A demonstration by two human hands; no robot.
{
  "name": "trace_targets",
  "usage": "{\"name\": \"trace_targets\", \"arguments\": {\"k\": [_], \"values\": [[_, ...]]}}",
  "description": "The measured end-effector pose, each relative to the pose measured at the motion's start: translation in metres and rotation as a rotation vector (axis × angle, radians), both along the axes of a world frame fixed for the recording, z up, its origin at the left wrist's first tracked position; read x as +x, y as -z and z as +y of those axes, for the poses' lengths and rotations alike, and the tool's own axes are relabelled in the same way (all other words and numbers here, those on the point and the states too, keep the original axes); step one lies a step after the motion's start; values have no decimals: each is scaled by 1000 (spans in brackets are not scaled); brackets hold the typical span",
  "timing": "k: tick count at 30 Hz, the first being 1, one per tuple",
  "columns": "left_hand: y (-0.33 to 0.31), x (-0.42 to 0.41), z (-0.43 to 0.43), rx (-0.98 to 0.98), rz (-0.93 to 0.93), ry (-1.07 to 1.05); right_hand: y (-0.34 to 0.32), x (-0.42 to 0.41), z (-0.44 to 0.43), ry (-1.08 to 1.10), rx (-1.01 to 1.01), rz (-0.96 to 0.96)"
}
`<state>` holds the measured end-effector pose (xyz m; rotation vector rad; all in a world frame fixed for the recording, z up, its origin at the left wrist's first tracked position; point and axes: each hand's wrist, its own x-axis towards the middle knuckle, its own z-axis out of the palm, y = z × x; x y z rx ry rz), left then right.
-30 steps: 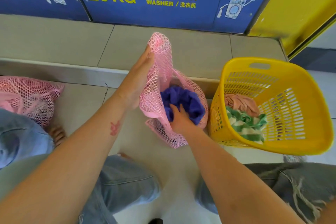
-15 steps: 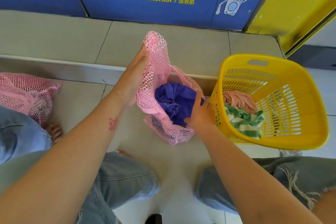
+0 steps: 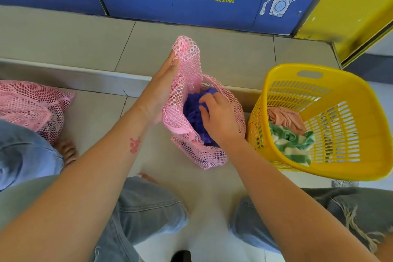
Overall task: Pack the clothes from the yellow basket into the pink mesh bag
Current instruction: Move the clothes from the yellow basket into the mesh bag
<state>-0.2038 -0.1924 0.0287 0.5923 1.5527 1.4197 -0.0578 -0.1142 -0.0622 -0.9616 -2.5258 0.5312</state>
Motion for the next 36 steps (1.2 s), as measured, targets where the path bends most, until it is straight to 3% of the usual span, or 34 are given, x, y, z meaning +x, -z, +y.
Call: {"name": "trace_targets", "arguments": {"k": [3,5,8,13,15,28,36], "values": [[-1,2,2,5,3,14,16,-15,0,-118,-142,-3],[-1,3,2,23,-12,21,27,-17,1,-236,-184,-184],[-1,2,4,39,0,32,44,-9,6,-344,-24,-556],[4,-7,3,43,-47,19,73,4,19,-312,24,-931],[7,-10,1,38,-53,8,77,10,22,-270,39,-993],[11,18,-9,13,-28,6,7,48,5,-149,45,-609],[8,39,-7,-14,39,10,-76,96,14,105,59,31]]}}
